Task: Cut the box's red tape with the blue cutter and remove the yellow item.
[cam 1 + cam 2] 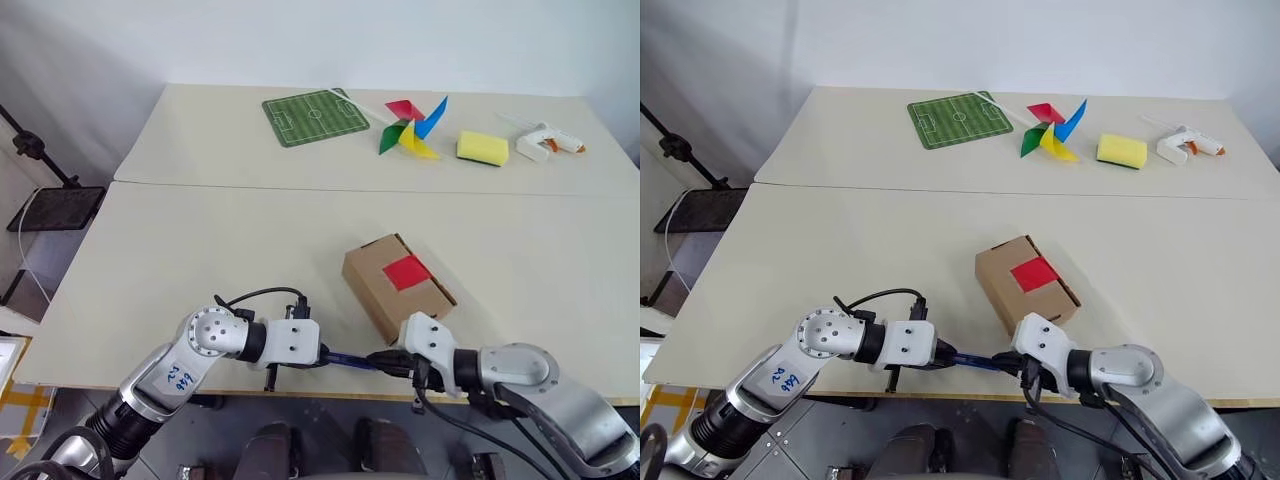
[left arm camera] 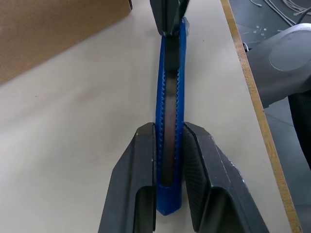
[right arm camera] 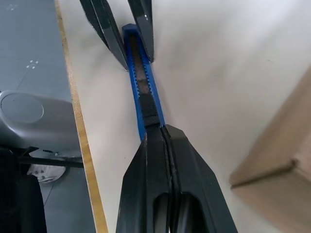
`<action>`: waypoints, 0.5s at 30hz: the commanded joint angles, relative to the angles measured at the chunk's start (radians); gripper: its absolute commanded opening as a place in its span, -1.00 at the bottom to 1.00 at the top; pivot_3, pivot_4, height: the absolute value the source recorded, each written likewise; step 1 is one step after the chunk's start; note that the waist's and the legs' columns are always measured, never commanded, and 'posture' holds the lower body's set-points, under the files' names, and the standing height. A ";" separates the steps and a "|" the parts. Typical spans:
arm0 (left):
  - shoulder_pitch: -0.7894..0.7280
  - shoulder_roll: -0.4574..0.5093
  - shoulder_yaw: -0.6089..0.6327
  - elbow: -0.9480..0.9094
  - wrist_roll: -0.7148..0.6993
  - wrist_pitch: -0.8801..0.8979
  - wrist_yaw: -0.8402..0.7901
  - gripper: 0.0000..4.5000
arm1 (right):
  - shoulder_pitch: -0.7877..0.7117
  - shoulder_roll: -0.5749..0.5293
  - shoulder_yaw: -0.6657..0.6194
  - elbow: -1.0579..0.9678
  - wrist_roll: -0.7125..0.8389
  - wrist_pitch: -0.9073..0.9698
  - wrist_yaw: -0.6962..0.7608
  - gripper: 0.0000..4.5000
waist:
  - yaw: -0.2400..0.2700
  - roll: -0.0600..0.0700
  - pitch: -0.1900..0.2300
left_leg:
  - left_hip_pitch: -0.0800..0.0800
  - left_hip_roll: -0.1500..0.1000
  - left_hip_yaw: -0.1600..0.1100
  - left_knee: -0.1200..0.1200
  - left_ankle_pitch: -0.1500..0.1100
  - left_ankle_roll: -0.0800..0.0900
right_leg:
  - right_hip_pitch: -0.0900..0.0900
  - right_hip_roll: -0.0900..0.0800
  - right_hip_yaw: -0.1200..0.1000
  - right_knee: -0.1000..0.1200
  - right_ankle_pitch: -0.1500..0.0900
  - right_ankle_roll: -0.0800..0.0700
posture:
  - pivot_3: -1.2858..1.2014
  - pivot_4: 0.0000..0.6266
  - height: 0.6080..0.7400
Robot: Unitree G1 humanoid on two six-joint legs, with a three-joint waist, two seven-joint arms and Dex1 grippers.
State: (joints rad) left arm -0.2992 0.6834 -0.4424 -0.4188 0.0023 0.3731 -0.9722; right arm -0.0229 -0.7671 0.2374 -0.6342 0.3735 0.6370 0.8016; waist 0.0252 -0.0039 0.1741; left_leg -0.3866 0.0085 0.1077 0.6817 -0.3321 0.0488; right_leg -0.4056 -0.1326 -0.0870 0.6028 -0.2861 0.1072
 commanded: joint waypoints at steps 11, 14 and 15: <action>0.010 -0.012 -0.026 0.036 0.042 0.001 0.011 -0.80 | -0.022 0.073 0.017 -0.024 0.026 0.040 -0.034 -0.99 | 0.000 0.000 0.000 | 0.000 0.000 0.000 0.000 0.000 0.000 | 0.000 0.000 0.000 0.000 0.000 0.000 | 0.03 -0.52 1.00; 0.037 -0.012 0.010 0.047 0.017 -0.079 0.020 -0.80 | 0.083 0.058 -0.152 -0.130 0.226 0.101 -0.004 -0.99 | 0.003 0.000 0.000 | -0.001 0.000 -0.001 0.000 0.000 0.000 | 0.000 -0.001 -0.001 0.000 0.000 0.000 | 0.03 -0.52 1.00; 0.049 -0.014 0.027 0.056 0.008 -0.134 0.026 -0.80 | 0.119 0.067 -0.232 -0.161 0.336 0.132 -0.016 -0.99 | 0.001 0.000 0.000 | -0.001 0.000 -0.001 0.000 0.000 0.001 | 0.000 -0.001 -0.001 0.000 0.000 0.000 | 0.03 -0.52 1.00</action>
State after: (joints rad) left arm -0.2740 0.6694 -0.4277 -0.3914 0.0036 0.2950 -0.9611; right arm 0.0718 -0.7006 0.1172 -0.7062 0.5523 0.7348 0.7830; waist 0.0262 -0.0038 0.1742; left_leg -0.3875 0.0084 0.1065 0.6817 -0.3328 0.0496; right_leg -0.4056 -0.1331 -0.0881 0.6027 -0.2861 0.1072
